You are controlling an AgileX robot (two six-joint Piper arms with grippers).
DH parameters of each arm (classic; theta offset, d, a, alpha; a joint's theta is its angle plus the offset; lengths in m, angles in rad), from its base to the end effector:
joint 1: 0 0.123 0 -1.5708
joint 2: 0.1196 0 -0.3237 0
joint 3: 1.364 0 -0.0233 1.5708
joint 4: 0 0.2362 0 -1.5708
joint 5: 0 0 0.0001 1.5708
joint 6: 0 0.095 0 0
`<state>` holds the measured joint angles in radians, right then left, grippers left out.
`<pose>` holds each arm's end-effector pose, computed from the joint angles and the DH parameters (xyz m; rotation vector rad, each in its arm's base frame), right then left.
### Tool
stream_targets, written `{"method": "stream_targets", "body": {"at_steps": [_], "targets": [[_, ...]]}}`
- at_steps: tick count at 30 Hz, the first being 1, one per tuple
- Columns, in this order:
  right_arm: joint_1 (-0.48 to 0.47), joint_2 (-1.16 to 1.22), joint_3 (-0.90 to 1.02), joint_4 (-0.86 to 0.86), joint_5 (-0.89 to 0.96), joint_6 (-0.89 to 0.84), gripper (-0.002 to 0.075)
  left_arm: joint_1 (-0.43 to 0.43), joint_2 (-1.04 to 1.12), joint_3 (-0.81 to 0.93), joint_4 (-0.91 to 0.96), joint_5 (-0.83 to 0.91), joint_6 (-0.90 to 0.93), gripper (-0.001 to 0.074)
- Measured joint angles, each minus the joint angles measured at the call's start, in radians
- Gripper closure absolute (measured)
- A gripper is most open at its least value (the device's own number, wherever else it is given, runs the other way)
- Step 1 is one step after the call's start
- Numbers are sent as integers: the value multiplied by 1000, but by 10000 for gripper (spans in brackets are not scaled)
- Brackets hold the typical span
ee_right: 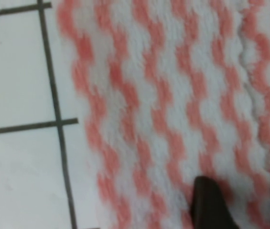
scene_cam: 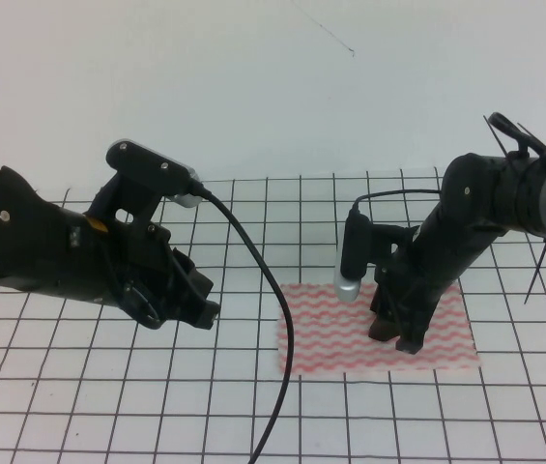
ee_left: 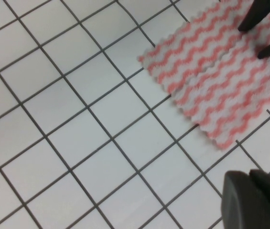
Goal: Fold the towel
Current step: 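Fold the patterned cloth into a small square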
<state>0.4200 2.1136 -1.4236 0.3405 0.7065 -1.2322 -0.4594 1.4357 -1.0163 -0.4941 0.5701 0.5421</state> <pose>0.3873 0.1955 0.1746 -1.8252 2.1212 0.1845 0.2462 -0.1489 0.3228 0.8050 2.2962 -0.4689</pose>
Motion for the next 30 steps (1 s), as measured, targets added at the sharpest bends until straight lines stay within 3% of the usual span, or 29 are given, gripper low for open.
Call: {"method": "stream_targets", "body": {"at_steps": [11,30], "targets": [[2,-6,-2,-16,14,-4,696,0,0,0,0,-5,0,736],[0,-8,-140,-77,60,22,719,0,0,0,-15,-7,2,736]]}}
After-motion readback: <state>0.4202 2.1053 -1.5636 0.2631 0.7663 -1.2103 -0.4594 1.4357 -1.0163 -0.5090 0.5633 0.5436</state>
